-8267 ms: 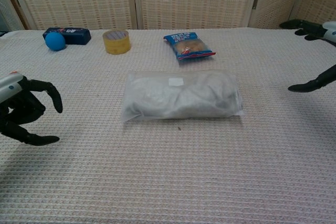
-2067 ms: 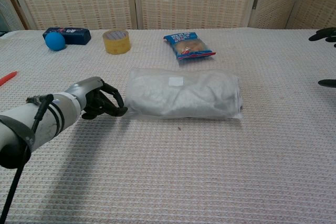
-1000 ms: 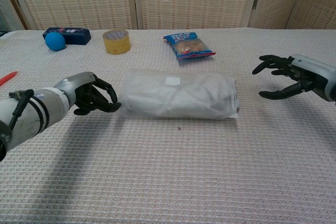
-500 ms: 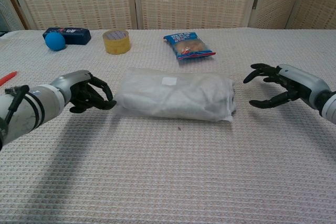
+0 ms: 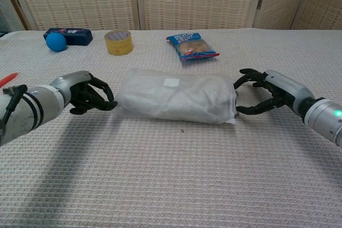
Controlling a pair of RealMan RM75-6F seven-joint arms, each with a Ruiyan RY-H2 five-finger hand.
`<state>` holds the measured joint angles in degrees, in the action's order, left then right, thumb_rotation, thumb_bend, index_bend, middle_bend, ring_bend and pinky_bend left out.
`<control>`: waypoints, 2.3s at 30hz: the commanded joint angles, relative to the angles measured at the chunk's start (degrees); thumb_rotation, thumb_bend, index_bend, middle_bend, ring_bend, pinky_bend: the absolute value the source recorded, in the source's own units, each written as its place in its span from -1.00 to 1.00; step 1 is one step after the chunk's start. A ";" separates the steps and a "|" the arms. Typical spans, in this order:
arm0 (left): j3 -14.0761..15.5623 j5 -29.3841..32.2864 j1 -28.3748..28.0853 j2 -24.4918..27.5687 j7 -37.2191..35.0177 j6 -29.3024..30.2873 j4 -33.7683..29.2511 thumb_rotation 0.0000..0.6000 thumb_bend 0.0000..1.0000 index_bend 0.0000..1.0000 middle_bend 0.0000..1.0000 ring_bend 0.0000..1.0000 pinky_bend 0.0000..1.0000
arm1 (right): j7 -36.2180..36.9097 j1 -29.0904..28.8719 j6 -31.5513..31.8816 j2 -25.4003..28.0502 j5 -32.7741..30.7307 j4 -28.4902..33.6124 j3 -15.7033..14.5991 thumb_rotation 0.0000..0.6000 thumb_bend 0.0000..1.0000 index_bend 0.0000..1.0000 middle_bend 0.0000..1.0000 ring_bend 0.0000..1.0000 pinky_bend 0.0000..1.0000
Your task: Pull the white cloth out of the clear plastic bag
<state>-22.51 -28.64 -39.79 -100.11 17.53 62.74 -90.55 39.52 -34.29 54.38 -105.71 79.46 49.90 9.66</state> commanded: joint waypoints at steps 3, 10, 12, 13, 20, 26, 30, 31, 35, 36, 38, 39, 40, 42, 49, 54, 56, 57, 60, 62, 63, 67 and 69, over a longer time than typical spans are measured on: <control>0.00 0.15 0.13 0.55 -0.36 -0.16 -0.25 1.00 0.69 0.45 1.00 1.00 1.00 | -2.41 -0.17 0.06 -1.34 -0.82 -0.44 0.43 1.00 -0.57 -0.18 -1.00 -1.00 -1.00; 0.10 0.49 0.24 1.35 -0.84 -0.53 -0.54 1.00 0.69 0.45 1.00 1.00 1.00 | -4.24 -0.73 -0.27 -3.51 -1.48 -1.66 0.93 1.00 -0.54 -0.15 -1.00 -1.00 -1.00; 0.12 0.61 0.21 1.50 -0.94 -0.60 -0.56 1.00 0.69 0.45 1.00 1.00 1.00 | -4.59 -0.82 -0.13 -4.38 -1.66 -2.14 1.11 1.00 -0.49 -0.12 -1.00 -1.00 -1.00; 0.15 0.64 0.21 1.61 -1.00 -0.64 -0.61 1.00 0.69 0.45 1.00 1.00 1.00 | -4.78 -0.85 -0.01 -4.82 -1.80 -2.40 1.27 1.00 -0.43 -0.08 -1.00 -1.00 -1.00; 0.23 0.57 0.23 2.25 -1.46 -0.71 -1.17 1.00 0.69 0.45 1.00 1.00 1.00 | -4.72 -1.06 1.27 -5.95 -1.92 -2.64 2.22 1.00 0.18 0.15 -1.00 -1.00 -1.00; 0.42 0.57 0.22 2.58 -1.76 -0.68 -1.50 1.00 0.69 0.45 1.00 1.00 1.00 | -5.21 -1.02 2.72 -6.62 -1.84 -2.85 2.74 1.00 0.41 0.35 -1.00 -1.00 -1.00; 0.44 0.47 0.20 2.81 -1.92 -0.50 -1.94 1.00 0.69 0.45 1.00 1.00 1.00 | -5.87 -1.05 2.64 -7.02 -2.15 -3.26 2.92 1.00 0.46 0.40 -1.00 -1.00 -1.00; 0.46 0.48 0.19 2.88 -1.96 -0.48 -2.05 1.00 0.69 0.45 1.00 1.00 1.00 | -5.94 -1.05 2.58 -7.06 -2.19 -3.24 2.93 1.00 0.48 0.41 -1.00 -1.00 -1.00; 0.51 0.62 0.16 3.01 -2.09 -0.38 -2.05 1.00 0.69 0.45 1.00 1.00 1.00 | -6.39 -0.89 3.07 -7.01 -2.05 -3.11 2.89 1.00 0.51 0.43 -1.00 -1.00 -1.00; 0.50 0.65 0.14 3.05 -2.10 -0.37 -2.03 1.00 0.69 0.45 1.00 1.00 1.00 | -6.49 -0.82 3.25 -6.94 -1.99 -3.04 2.86 1.00 0.52 0.44 -1.00 -1.00 -1.00; 0.46 0.66 0.14 3.19 -2.22 -0.34 -2.00 1.00 0.69 0.45 1.00 1.00 1.00 | -6.81 -0.56 3.64 -6.61 -1.91 -2.87 2.80 1.00 0.54 0.45 -1.00 -1.00 -1.00; 0.43 0.66 0.15 3.29 -2.28 -0.31 -2.00 1.00 0.69 0.45 1.00 1.00 1.00 | -6.98 -0.39 3.82 -6.33 -1.93 -2.69 2.79 1.00 0.54 0.46 -1.00 -1.00 -1.00; 0.40 0.65 0.16 3.36 -2.35 -0.29 -2.00 1.00 0.69 0.45 1.00 1.00 1.00 | -7.12 -0.24 3.90 -6.06 -1.94 -2.51 2.75 1.00 0.54 0.46 -1.00 -1.00 -1.00; 0.35 0.70 0.17 3.47 -2.47 -0.29 -1.91 1.00 0.69 0.45 1.00 1.00 1.00 | -7.52 0.09 4.10 -5.43 -1.89 -2.10 2.58 1.00 0.55 0.46 -1.00 -1.00 -1.00; 0.27 1.04 0.03 3.43 -2.81 -0.45 -0.74 1.00 0.69 0.46 1.00 1.00 1.00 | -8.63 1.82 5.16 -2.48 -1.81 0.28 1.94 1.00 0.56 0.46 -1.00 -1.00 -1.00; 0.06 1.40 -0.09 3.44 -2.94 -0.57 0.49 1.00 0.69 0.46 1.00 1.00 1.00 | -8.61 2.78 5.63 -0.43 -2.03 1.42 1.97 1.00 0.56 0.46 -1.00 -1.00 -1.00; 0.02 1.57 -0.12 3.44 -2.96 -0.68 0.95 1.00 0.69 0.46 1.00 1.00 1.00 | -8.50 3.00 5.70 0.24 -2.14 1.74 2.09 1.00 0.56 0.47 -1.00 -1.00 -1.00; 0.02 1.63 -0.13 3.44 -2.99 -0.76 1.19 1.00 0.69 0.46 1.00 1.00 1.00 | -8.50 3.10 5.76 0.58 -2.12 1.87 2.08 1.00 0.56 0.47 -1.00 -1.00 -1.00; -0.10 1.80 -0.16 3.53 -3.10 -1.01 2.10 1.00 0.69 0.46 1.00 1.00 1.00 | -8.75 3.55 6.04 1.84 -1.90 2.19 1.82 1.00 0.56 0.47 -0.99 -1.00 -1.00; -0.25 1.92 -0.20 3.59 -3.20 -1.21 2.86 1.00 0.69 0.46 1.00 1.00 1.00 | -8.55 3.93 6.07 2.87 -1.89 2.75 1.71 1.00 0.56 0.47 -0.99 -1.00 -1.00; -0.35 2.00 -0.22 3.62 -3.30 -1.38 3.30 1.00 0.69 0.46 1.00 1.00 1.00 | -8.55 4.15 6.23 3.44 -1.80 3.01 1.61 1.00 0.56 0.47 -0.99 -1.00 -1.00; -0.48 2.12 -0.23 3.66 -3.55 -1.84 4.59 1.00 0.69 0.46 1.00 1.00 1.00 | -8.69 4.91 6.70 5.37 -1.42 3.88 1.14 1.00 0.56 0.47 -0.99 -1.00 -1.00; -0.56 2.06 -0.19 3.76 -3.72 -2.03 5.01 1.00 0.69 0.46 1.00 1.00 1.00 | -8.65 5.30 6.90 6.38 -1.35 4.26 1.00 1.00 0.56 0.47 -0.99 -1.00 -1.00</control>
<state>-23.02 -26.57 -40.00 -96.39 13.88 60.79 -85.62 30.87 -29.27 61.10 -99.75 77.99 53.88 10.82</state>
